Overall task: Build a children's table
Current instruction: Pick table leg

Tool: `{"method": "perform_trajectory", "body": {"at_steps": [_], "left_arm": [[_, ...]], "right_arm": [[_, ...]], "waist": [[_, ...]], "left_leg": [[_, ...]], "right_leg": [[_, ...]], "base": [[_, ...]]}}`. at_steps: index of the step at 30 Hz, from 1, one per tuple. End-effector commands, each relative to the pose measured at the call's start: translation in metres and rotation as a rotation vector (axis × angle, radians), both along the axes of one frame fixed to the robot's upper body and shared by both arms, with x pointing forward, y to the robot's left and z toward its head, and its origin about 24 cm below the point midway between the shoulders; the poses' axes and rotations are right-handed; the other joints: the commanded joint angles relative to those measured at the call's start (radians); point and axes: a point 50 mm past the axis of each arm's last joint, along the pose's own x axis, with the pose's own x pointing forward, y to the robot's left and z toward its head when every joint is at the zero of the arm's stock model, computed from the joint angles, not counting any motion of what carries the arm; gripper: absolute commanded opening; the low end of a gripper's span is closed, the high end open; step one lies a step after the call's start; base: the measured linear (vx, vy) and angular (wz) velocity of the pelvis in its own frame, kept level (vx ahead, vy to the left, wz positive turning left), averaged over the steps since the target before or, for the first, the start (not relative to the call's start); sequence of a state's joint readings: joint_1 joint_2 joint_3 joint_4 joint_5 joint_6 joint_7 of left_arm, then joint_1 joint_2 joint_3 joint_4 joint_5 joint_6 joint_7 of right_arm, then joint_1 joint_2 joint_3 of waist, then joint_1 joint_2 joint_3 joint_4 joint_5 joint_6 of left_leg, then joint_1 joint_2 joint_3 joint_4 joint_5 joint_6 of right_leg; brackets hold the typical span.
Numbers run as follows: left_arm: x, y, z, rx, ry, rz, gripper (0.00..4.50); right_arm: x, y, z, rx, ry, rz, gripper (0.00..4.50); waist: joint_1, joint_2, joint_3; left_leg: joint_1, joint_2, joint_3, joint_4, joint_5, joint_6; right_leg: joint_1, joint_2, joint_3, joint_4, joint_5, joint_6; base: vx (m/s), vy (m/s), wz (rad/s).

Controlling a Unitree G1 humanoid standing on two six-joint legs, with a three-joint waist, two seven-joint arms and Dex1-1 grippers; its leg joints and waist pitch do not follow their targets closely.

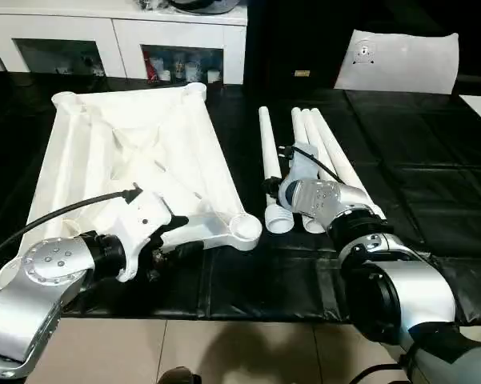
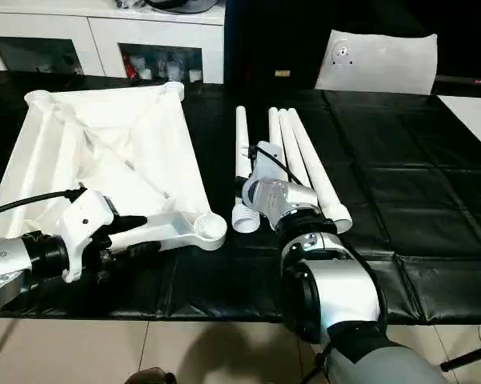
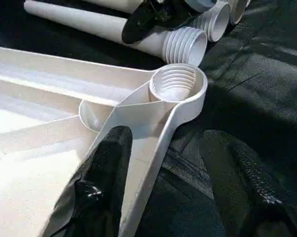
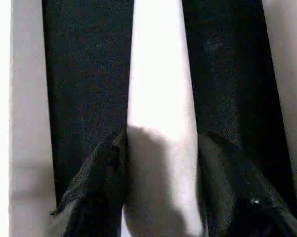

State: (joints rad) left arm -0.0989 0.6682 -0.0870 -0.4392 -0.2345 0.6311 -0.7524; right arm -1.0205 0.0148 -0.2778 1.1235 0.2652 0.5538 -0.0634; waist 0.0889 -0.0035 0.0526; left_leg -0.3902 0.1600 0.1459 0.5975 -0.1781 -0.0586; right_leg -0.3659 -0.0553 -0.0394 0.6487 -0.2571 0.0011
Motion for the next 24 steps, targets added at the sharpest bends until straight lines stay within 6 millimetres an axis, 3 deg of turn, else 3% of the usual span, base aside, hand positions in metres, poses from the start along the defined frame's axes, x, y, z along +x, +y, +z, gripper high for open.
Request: {"method": "perform_trajectory", "body": {"at_steps": [1, 6, 7, 9, 10, 12, 14, 15, 21, 24], "left_arm": [[0.001, -0.001, 0.000, 0.019, -0.015, -0.002, 2.54], [0.003, -0.002, 0.000, 0.022, -0.039, 0.005, 2.54], [0.005, -0.003, 0.000, 0.013, -0.051, 0.011, 2.54], [0.006, -0.003, 0.001, 0.007, -0.059, 0.017, 2.54], [0.008, -0.004, 0.000, -0.001, -0.070, 0.032, 2.54], [0.011, -0.004, -0.001, -0.003, -0.089, 0.052, 2.54], [0.013, -0.005, -0.002, -0.004, -0.107, 0.065, 2.54], [0.015, -0.006, -0.002, -0.009, -0.111, 0.070, 2.54], [0.033, -0.009, 0.007, -0.103, -0.131, 0.177, 2.54], [0.041, -0.012, 0.012, -0.167, -0.148, 0.214, 2.54]], "right_arm": [[-0.001, -0.002, -0.003, 0.001, 0.014, -0.019, 1.84], [0.003, -0.005, 0.002, 0.040, -0.042, -0.055, 1.84], [0.008, -0.007, 0.010, 0.061, -0.147, -0.068, 1.84], [0.009, -0.008, 0.012, 0.045, -0.172, -0.055, 1.84], [0.010, -0.009, 0.014, 0.044, -0.207, -0.063, 1.84], [0.011, -0.010, 0.017, 0.028, -0.252, -0.073, 1.84], [0.011, -0.011, 0.021, 0.006, -0.303, -0.084, 1.84], [0.011, -0.011, 0.023, 0.001, -0.318, -0.088, 1.84], [0.010, -0.008, 0.050, 0.219, -0.454, 0.001, 1.84], [0.005, -0.013, 0.060, 0.279, -0.573, 0.063, 1.84]], "waist": [[-0.001, 0.018, -0.066], [0.001, 0.021, -0.069], [0.002, 0.026, -0.070], [0.003, 0.026, -0.071], [0.001, 0.034, -0.071], [0.001, 0.033, -0.073], [0.002, 0.050, -0.072], [-0.001, 0.041, -0.072], [0.002, 0.050, -0.074], [0.004, 0.040, -0.073]], "left_leg": [[0.022, 0.053, -0.006, -0.070, -0.123, -0.057], [0.024, 0.054, -0.006, -0.068, -0.118, -0.059], [0.022, 0.054, -0.006, -0.066, -0.113, -0.058], [0.022, 0.054, -0.006, -0.065, -0.107, -0.057], [0.021, 0.053, -0.007, -0.064, -0.097, -0.056], [0.021, 0.052, -0.008, -0.062, -0.082, -0.051], [0.021, 0.051, -0.010, -0.060, -0.094, -0.055], [0.021, 0.052, -0.010, -0.062, -0.102, -0.054], [0.023, 0.054, -0.013, -0.061, -0.111, -0.042], [0.021, 0.055, -0.011, -0.061, -0.096, -0.031]], "right_leg": [[0.029, -0.076, 0.039, -0.055, 0.108, -0.197], [0.028, -0.076, 0.038, -0.053, 0.130, -0.200], [0.028, -0.077, 0.037, -0.052, 0.146, -0.201], [0.029, -0.077, 0.037, -0.051, 0.158, -0.201], [0.029, -0.074, 0.035, -0.052, 0.185, -0.203], [0.032, -0.072, 0.034, -0.048, 0.210, -0.209], [0.032, -0.073, 0.034, -0.048, 0.210, -0.206], [0.034, -0.073, 0.034, -0.049, 0.208, -0.208], [0.037, -0.073, 0.034, -0.048, 0.223, -0.210], [0.040, -0.075, 0.035, -0.051, 0.233, -0.212]], "base": [[0.000, 0.000, 0.00], [0.000, 0.000, 0.00], [0.000, 0.000, 0.00], [0.000, 0.000, 0.00], [0.000, 0.000, 0.00], [0.000, 0.000, 0.00], [0.000, 0.000, 0.00], [0.000, 0.000, 0.00], [0.000, 0.000, 0.00], [0.000, 0.000, 0.00]]}}
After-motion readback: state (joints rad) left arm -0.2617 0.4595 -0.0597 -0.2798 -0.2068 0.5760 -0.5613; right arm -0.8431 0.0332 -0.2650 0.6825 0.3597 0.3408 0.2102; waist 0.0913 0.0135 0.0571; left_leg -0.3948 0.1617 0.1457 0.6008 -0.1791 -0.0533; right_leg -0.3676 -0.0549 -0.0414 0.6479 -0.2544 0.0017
